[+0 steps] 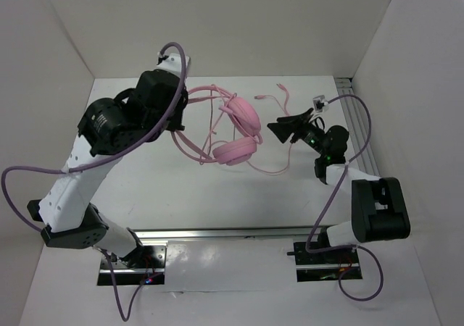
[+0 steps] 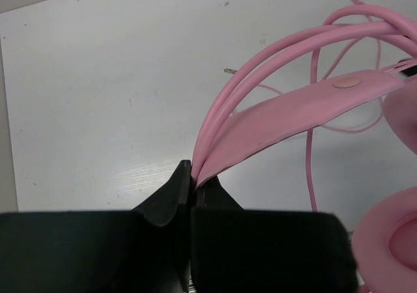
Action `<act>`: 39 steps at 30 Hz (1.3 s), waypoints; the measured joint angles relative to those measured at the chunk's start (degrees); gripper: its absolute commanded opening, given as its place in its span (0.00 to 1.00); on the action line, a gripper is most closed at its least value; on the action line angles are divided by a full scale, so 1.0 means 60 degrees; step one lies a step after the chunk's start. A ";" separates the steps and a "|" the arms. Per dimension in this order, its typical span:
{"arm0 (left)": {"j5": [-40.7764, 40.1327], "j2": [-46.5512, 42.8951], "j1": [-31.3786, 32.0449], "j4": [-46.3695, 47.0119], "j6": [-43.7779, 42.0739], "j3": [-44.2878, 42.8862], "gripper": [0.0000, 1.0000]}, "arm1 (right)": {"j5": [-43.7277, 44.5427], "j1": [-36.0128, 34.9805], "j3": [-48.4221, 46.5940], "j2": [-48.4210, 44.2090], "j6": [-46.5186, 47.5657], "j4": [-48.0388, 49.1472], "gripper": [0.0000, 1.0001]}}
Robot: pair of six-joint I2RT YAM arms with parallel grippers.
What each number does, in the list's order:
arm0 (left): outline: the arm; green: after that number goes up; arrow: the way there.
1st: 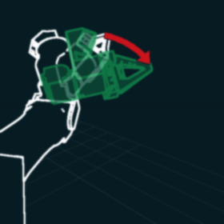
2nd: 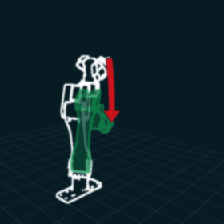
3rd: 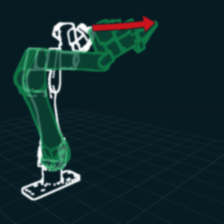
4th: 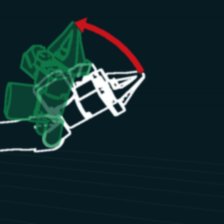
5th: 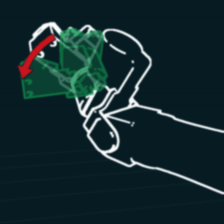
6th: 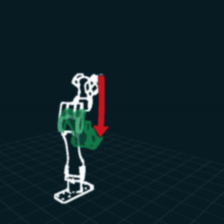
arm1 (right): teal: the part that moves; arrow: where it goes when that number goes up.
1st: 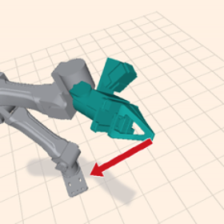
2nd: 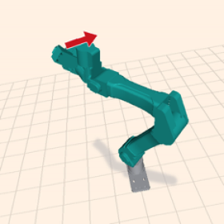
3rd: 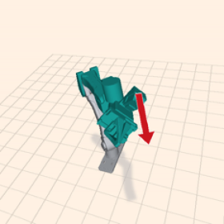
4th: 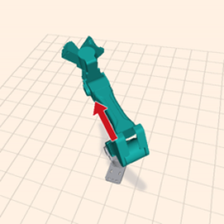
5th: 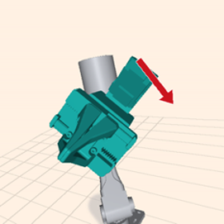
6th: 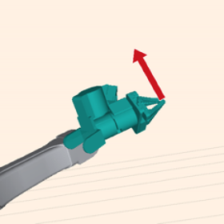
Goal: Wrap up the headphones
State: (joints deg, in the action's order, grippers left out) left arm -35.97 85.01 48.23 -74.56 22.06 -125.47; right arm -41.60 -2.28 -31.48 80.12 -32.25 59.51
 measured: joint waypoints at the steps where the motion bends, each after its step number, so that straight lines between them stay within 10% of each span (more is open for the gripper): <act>1: 0.0073 0.0000 -0.0080 -0.0015 0.0076 -0.0153 0.00 | -0.0248 -0.0124 0.0080 0.0117 -0.0262 0.0390 0.76; 21: 0.1555 0.0011 -0.1322 -0.0109 0.0594 -0.0328 0.00 | -0.0393 -0.3952 -0.1734 0.4422 -0.0659 0.2011 0.77; 24: 0.1665 -0.0004 -0.1548 -0.0047 0.0619 -0.0186 0.00 | -0.0142 -0.4065 -0.2116 0.4681 -0.0619 0.2011 0.54; 25: 0.1705 -0.0007 -0.1625 -0.0040 0.0630 -0.0135 0.00 | 0.0004 -0.4127 -0.2233 0.4736 -0.0503 0.1985 0.12; 26: 0.1734 -0.0004 -0.1727 -0.0044 0.0641 -0.0109 0.00 | 0.0164 -0.4204 -0.2353 0.4805 -0.0397 0.1985 0.01; 39: 0.1563 -0.0168 -0.3927 0.0696 0.2116 0.0543 0.00 | 0.1869 -0.6135 -0.1089 0.4353 0.0117 0.2080 0.03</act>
State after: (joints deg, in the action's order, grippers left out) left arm -26.59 84.01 24.67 -70.39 34.76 -122.21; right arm -30.39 -39.09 -38.02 106.24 -31.55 71.99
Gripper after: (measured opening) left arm 0.090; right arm 0.036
